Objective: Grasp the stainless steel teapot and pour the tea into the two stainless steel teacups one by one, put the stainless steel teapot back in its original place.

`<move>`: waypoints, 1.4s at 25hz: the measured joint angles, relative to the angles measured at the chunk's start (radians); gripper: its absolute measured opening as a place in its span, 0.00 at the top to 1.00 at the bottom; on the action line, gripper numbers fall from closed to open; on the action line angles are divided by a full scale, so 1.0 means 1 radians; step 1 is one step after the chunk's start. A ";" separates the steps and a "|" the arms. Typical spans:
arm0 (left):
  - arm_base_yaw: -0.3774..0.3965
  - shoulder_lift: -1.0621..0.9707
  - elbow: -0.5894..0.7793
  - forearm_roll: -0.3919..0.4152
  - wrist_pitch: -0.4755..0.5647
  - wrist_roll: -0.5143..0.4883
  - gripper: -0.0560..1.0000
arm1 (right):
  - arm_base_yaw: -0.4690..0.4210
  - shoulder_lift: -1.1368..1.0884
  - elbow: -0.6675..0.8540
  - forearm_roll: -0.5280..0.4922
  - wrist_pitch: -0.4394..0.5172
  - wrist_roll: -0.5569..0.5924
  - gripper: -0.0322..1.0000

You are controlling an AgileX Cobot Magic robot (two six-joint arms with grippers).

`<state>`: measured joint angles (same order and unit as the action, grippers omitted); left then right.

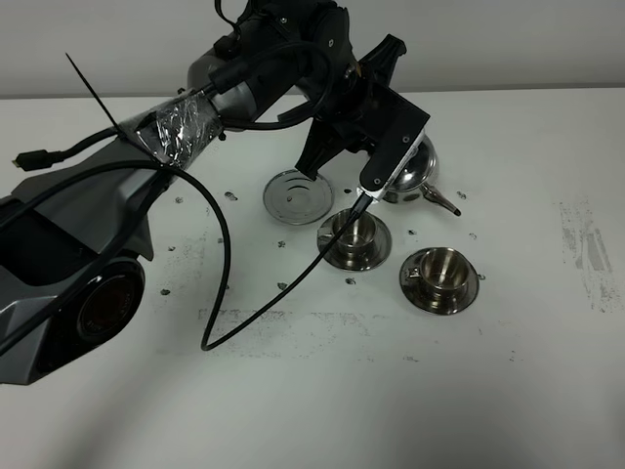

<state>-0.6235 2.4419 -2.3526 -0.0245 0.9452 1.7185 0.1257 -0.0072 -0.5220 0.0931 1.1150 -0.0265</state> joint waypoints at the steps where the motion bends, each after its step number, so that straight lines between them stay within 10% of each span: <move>1: 0.000 0.004 0.000 0.000 -0.006 0.008 0.77 | 0.000 0.000 0.000 0.000 0.000 0.000 0.53; 35: -0.028 0.040 0.002 0.061 -0.051 0.107 0.77 | 0.000 0.000 0.000 0.000 0.000 0.000 0.53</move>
<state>-0.6517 2.4815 -2.3506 0.0362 0.8941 1.8258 0.1257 -0.0072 -0.5220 0.0931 1.1150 -0.0265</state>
